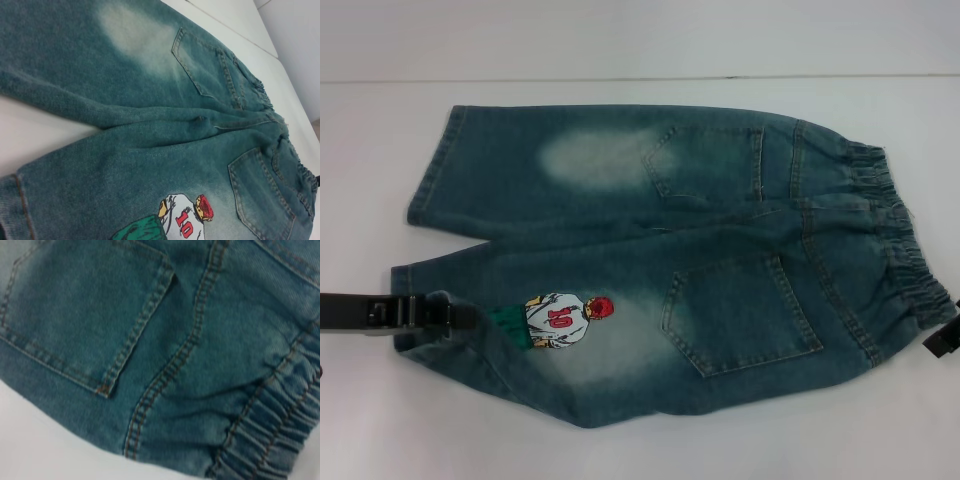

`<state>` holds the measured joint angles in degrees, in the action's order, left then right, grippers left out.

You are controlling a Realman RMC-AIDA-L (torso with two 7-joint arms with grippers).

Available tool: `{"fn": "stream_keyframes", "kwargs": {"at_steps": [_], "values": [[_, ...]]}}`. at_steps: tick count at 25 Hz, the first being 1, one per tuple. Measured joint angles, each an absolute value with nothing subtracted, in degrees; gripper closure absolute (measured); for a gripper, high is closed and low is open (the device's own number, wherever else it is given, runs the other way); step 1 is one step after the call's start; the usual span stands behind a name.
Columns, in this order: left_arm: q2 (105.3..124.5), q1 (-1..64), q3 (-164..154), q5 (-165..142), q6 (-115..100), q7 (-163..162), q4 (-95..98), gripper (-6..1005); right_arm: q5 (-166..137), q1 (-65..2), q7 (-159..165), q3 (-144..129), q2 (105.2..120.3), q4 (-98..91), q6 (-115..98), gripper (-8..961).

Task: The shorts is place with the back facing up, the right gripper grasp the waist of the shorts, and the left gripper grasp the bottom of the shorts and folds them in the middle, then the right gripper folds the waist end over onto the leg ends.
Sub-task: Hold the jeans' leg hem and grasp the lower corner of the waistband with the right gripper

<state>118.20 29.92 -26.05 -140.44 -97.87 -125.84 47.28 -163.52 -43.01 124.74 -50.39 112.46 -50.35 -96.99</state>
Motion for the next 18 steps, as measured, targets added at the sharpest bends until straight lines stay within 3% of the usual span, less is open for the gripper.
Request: {"fn": "stream_keyframes", "kwargs": {"at_steps": [8, 18], "values": [[118.37, 29.7, -26.0, -140.4, -97.8, -125.3, 47.3, 1000, -162.0, -43.8, 124.3, -50.3, 113.86, -50.5, -95.3, 77], [118.39, 29.4, -26.0, -140.4, -97.7, -125.1, 47.3, 1000, -159.0, -43.9, 123.7, -49.9, 113.43, -50.9, -95.8, 109]]}}
